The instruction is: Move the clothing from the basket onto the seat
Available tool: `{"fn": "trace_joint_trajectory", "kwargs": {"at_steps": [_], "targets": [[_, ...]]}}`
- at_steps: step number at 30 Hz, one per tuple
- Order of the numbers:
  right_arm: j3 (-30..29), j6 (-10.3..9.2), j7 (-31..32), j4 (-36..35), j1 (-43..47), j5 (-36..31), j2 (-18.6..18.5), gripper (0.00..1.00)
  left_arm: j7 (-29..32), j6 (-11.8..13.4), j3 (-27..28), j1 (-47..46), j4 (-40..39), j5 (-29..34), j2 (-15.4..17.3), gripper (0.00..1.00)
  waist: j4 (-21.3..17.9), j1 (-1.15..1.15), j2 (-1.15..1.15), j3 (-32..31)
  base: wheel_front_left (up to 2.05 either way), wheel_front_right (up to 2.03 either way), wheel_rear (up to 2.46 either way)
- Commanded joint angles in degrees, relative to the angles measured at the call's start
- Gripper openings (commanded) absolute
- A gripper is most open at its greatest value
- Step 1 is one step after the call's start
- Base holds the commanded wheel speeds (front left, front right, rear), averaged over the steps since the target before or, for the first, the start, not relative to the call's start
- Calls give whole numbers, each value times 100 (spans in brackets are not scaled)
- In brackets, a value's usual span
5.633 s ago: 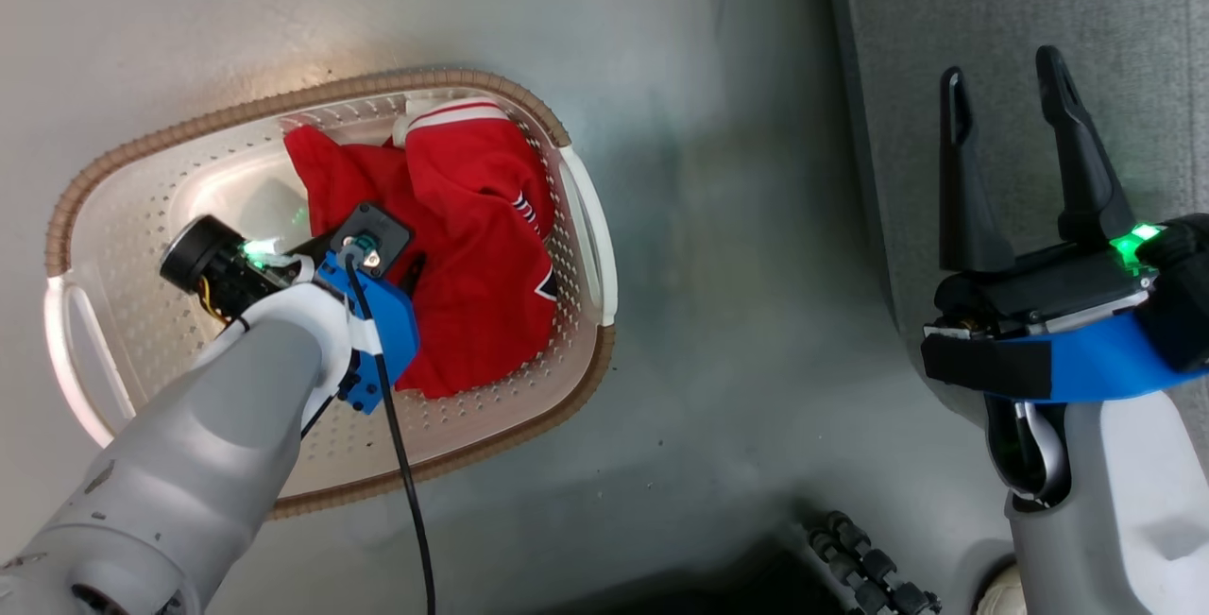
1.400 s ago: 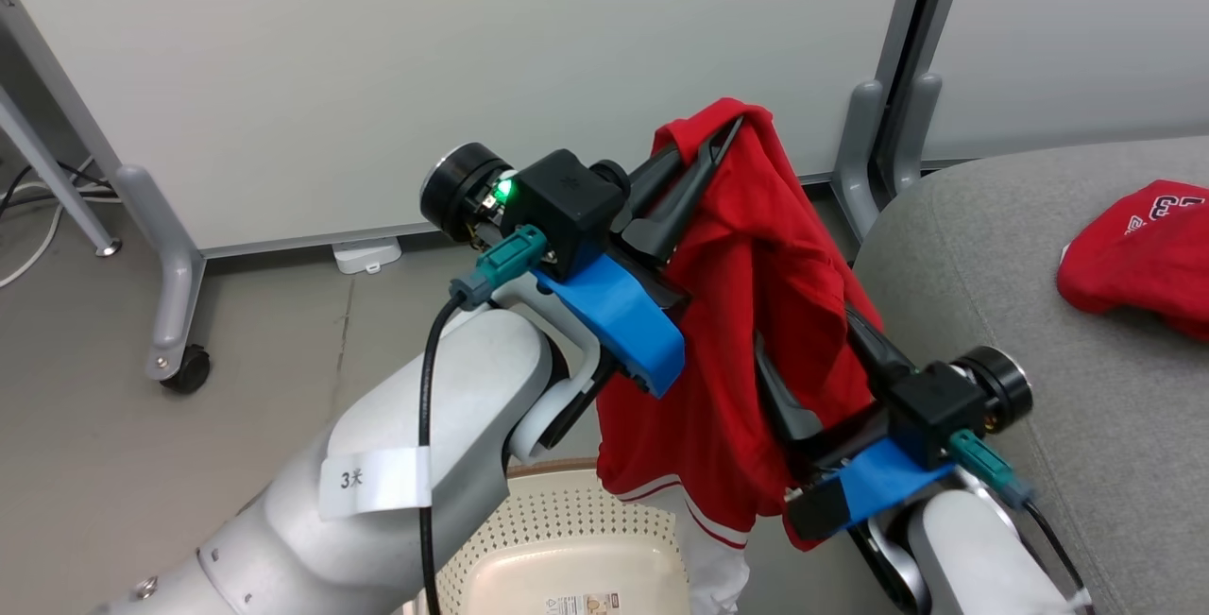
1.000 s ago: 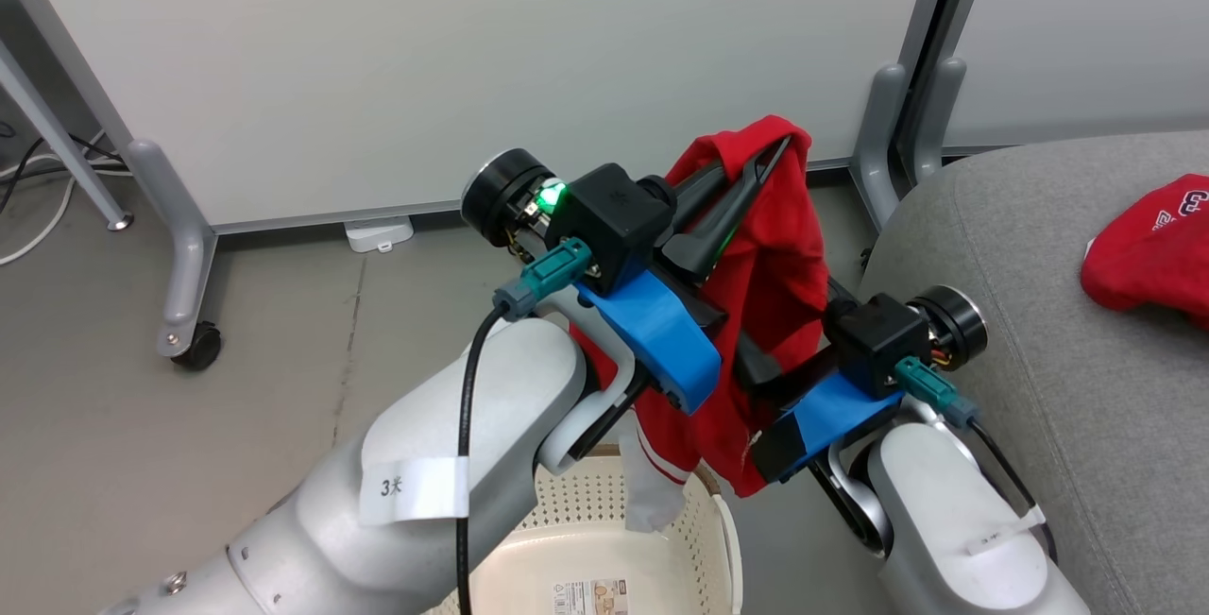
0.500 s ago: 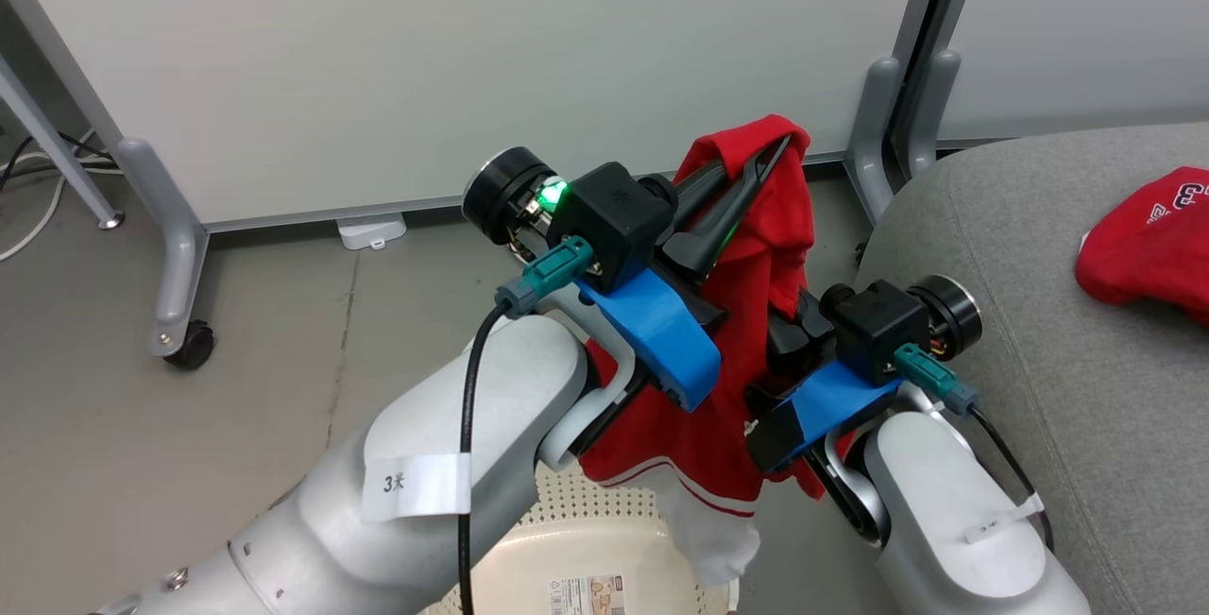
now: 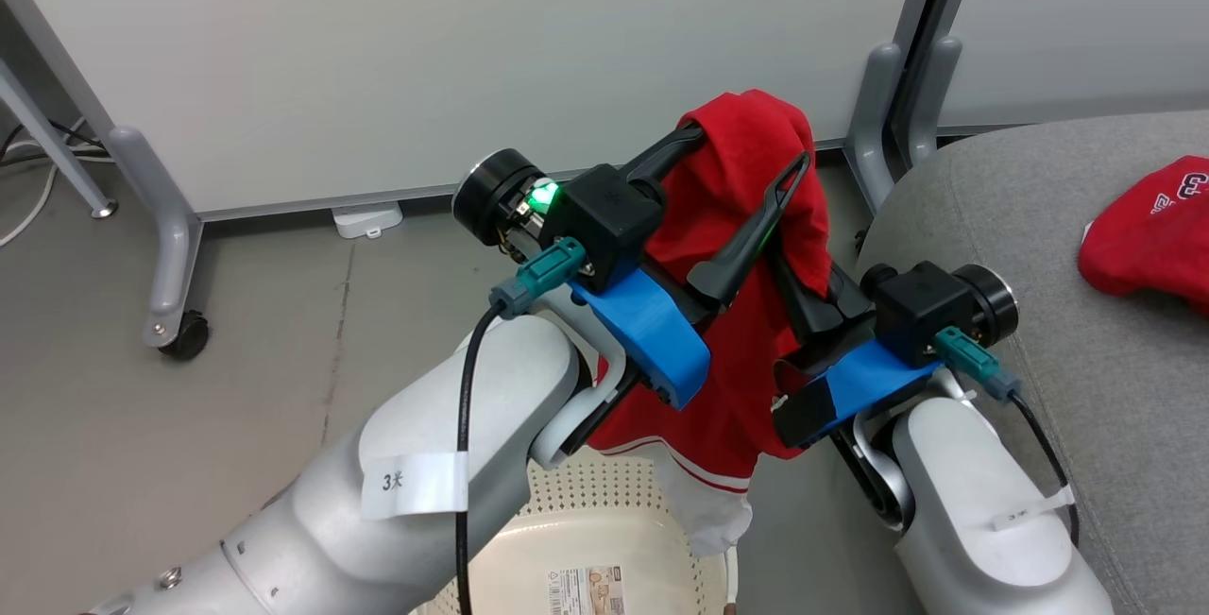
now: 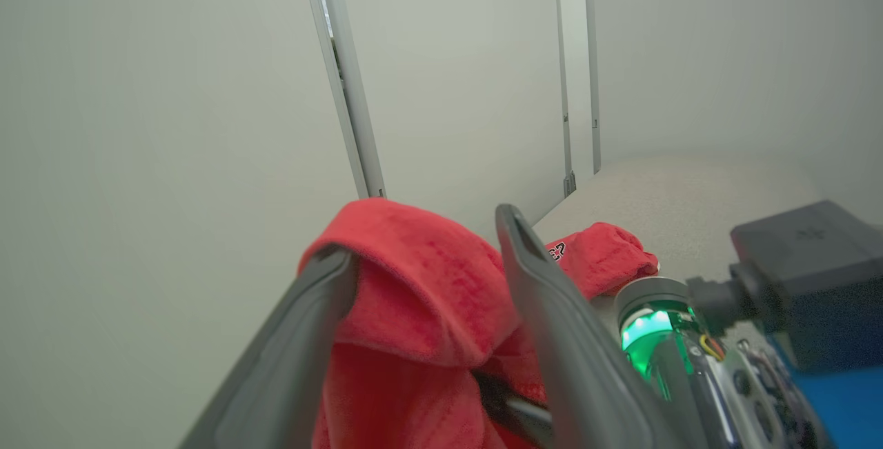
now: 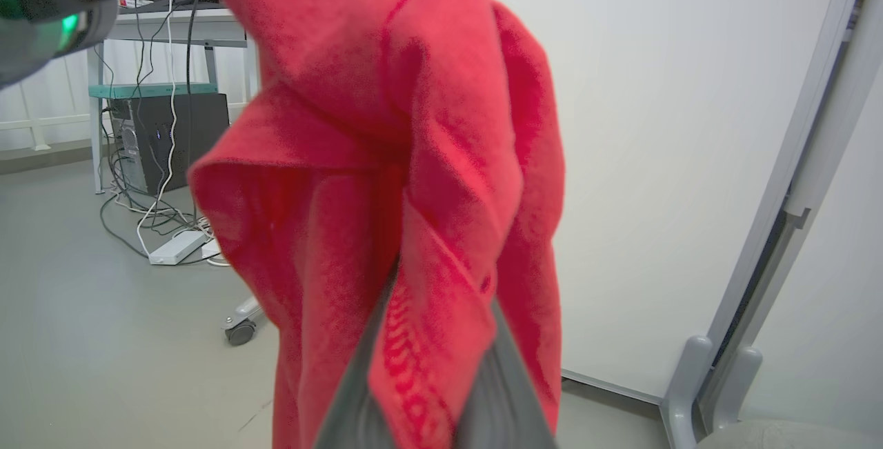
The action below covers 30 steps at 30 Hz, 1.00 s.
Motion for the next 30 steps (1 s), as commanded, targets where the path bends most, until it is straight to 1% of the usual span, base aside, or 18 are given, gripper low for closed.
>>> {"fn": "trace_joint_trajectory", "kwargs": {"at_steps": [1, 6, 11, 30], "targets": [[-66, 1, -7, -29, -26, -27, 10, 0, -35, 33, -7, 26, 10, -4, 28, 100, -6, 0, 0, 24, 0, 0, 0], [-290, 1, -7, -94, -55, -56, 10, 0, -31, 53, -35, 53, 1, -6, 43, 100, -54, 0, 0, 117, 0, 0, 0], [-514, 1, -7, -186, -94, -59, 10, 0, 8, 37, -96, 84, -24, 1, 65, 100, -189, 0, 0, 261, 0, 0, 0], [-1385, 1, -8, -679, -120, -100, 6, 0, 143, 44, -427, 175, -152, 164, 203, 100, -1115, 0, 0, 1002, 0, 0, 0]]}}
